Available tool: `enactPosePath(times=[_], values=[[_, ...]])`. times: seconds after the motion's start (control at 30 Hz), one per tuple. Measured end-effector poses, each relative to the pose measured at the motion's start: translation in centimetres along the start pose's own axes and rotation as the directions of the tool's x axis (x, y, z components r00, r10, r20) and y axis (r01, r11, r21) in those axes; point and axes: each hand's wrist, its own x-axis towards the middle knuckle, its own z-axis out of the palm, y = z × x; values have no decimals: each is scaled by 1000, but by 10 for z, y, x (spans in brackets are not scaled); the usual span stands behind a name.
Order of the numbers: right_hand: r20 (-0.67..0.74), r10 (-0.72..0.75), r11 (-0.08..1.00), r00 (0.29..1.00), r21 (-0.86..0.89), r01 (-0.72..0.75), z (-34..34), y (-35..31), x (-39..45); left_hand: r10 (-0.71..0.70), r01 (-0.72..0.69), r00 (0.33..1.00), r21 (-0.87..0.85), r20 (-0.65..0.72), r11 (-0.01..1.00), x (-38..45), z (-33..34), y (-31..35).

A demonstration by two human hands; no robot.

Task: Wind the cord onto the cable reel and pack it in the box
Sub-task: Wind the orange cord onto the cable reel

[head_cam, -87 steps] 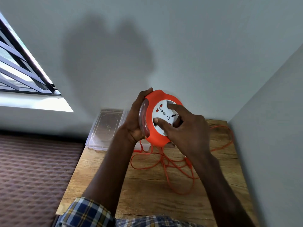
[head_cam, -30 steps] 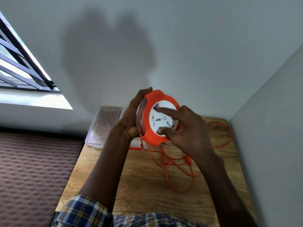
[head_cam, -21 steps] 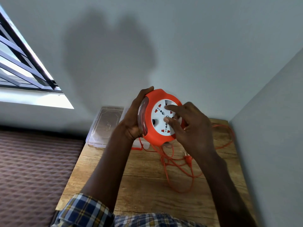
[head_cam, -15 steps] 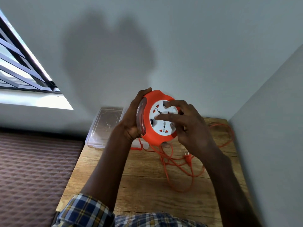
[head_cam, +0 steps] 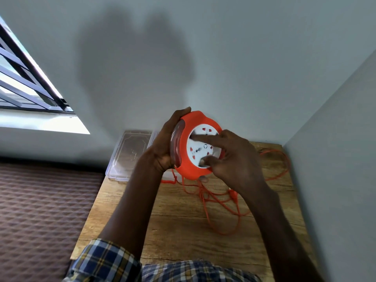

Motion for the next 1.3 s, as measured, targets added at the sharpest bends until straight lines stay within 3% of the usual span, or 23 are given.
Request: enactPosePath(times=[0.13,0.33,0.43,0.67,1.03,1.2,1.3], values=[[-156,152,987,976,79,-141,0,-12,-1,22,-22,1000,-11,-11,1000,-1,3,0],[-198,-5,998,980,57,17,-2,-2,0,58,-58,998,14,-9,998,-4,12,3],[-120,-160,986,980,20,164,-1,13,3,55,-55,998,-7,-10,998,-6,9,5],[29,-316,948,948,52,315,-5,11,2,81,-80,997,-48,5,996,-8,4,5],[-73,-237,971,969,-39,234,2,10,-1,55,-55,998,-25,20,998,-8,8,10],[-134,8,997,991,74,2,6,-3,-4,89,-89,996,41,13,995,-10,11,11],[-187,78,995,979,73,-65,6,-10,-3,137,-135,989,51,-55,990,-12,13,7]])
